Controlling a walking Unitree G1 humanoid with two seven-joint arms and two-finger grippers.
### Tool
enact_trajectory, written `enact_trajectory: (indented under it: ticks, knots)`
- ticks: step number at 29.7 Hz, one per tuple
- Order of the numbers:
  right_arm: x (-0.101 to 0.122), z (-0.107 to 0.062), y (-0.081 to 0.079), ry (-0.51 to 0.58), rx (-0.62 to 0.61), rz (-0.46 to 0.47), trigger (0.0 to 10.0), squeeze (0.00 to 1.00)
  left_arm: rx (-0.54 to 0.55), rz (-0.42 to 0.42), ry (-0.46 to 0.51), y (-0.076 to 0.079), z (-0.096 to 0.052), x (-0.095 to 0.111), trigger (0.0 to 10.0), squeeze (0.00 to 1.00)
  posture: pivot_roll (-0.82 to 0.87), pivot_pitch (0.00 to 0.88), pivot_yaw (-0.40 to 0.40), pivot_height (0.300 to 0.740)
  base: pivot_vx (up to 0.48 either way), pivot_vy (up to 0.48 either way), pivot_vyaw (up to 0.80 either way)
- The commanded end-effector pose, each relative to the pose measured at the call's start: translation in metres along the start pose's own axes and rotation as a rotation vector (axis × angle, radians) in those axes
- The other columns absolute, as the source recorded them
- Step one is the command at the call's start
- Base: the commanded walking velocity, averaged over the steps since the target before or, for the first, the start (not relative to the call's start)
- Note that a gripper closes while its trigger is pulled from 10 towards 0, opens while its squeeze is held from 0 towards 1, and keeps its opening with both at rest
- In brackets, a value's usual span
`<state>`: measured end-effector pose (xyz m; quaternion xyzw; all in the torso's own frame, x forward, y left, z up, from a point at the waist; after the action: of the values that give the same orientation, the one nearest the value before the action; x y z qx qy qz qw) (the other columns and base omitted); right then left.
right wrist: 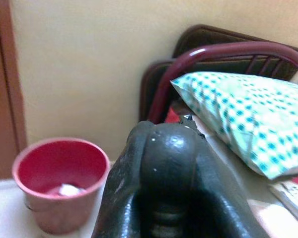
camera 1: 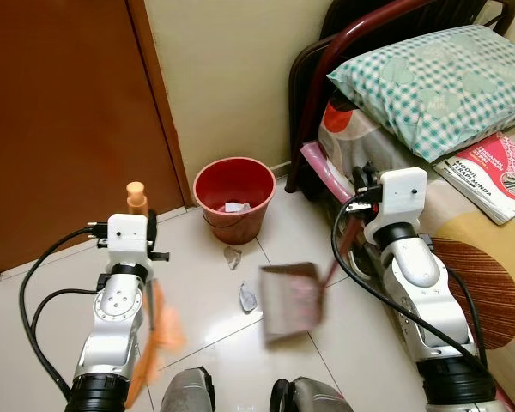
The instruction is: Sweep floor
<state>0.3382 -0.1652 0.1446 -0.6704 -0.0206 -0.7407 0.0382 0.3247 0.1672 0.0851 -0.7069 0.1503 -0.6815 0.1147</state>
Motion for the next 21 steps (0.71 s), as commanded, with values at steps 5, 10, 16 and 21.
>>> enact_trajectory:
  ticks: [5, 10, 16, 21]
  knots:
    - [0.003, 0.006, 0.001, 0.064, -0.007, -0.038, 10.0, 0.0, -0.074, -0.071, 0.075, 0.018, 0.007, 0.029, 10.0, 0.0, -0.02, 0.147, -0.023, 0.74, 0.0, 0.0, 0.0]
    - [-0.01, 0.014, 0.005, 0.059, -0.088, -0.045, 10.0, 0.0, -0.183, -0.169, 0.144, 0.04, 0.008, 0.051, 10.0, 0.0, -0.02, 0.151, -0.027, 0.74, 0.0, 0.0, 0.0]
    - [-0.02, 0.022, -0.005, 0.043, -0.094, 0.003, 10.0, 0.0, -0.274, -0.223, 0.184, 0.054, 0.008, 0.071, 10.0, 0.0, -0.02, 0.151, -0.033, 0.74, 0.0, 0.0, 0.0]
    - [-0.025, 0.023, -0.014, 0.029, -0.075, 0.017, 10.0, 0.0, -0.287, -0.3, 0.2, 0.055, 0.007, 0.086, 10.0, 0.0, -0.02, 0.154, -0.034, 0.74, 0.0, 0.0, 0.0]
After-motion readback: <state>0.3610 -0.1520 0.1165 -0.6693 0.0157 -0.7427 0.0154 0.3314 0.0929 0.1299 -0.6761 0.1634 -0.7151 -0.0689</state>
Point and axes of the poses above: a point about 5 cm out from each wrist's last joint towards the gripper, its own z axis pointing out of the wrist towards the gripper, its own x axis along the axis of the wrist's last joint, y = z × x, the point moved 4 cm from there along z, pointing out of the wrist towards the gripper, and after that the axes turned 14 degrees about z, right-handed, at the moved point
